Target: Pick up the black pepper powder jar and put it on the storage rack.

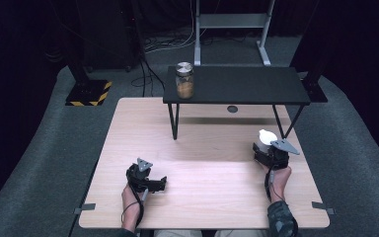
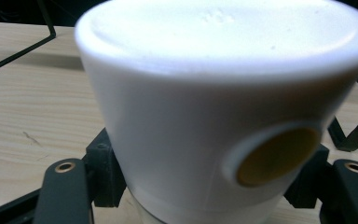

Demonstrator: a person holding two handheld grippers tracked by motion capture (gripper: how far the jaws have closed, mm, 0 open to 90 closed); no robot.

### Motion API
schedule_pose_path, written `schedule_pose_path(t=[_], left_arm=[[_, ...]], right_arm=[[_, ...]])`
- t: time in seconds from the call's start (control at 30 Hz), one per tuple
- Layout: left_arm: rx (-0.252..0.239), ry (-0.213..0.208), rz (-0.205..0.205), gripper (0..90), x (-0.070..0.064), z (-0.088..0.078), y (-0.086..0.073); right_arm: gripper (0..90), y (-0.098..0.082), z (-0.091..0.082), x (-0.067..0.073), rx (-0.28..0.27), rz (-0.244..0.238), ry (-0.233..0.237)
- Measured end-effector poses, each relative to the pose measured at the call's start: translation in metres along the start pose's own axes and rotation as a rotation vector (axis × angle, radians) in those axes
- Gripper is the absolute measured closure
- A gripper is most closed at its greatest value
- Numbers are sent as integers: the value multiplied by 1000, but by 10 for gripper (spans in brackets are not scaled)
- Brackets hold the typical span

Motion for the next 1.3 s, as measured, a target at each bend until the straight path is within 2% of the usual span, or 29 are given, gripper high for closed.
schedule_pose_path(t=[0.23, 1.3], left_arm=[[0, -1, 0, 0, 0, 0, 0], [-2, -4, -4, 0, 1, 0, 0]], right_arm=[[301, 0, -1, 0, 0, 2, -8], [301, 14, -16, -2, 18, 3, 21]])
Point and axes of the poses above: each handheld gripper's, and its own axes: z roughly forward along the jaws, y roughly out of its top, x roughly to its left, the point moved 4 cm from there along z, roughly forward along the jaws, and after that the axes turned 7 degrees about x, right-handed, at the moved point
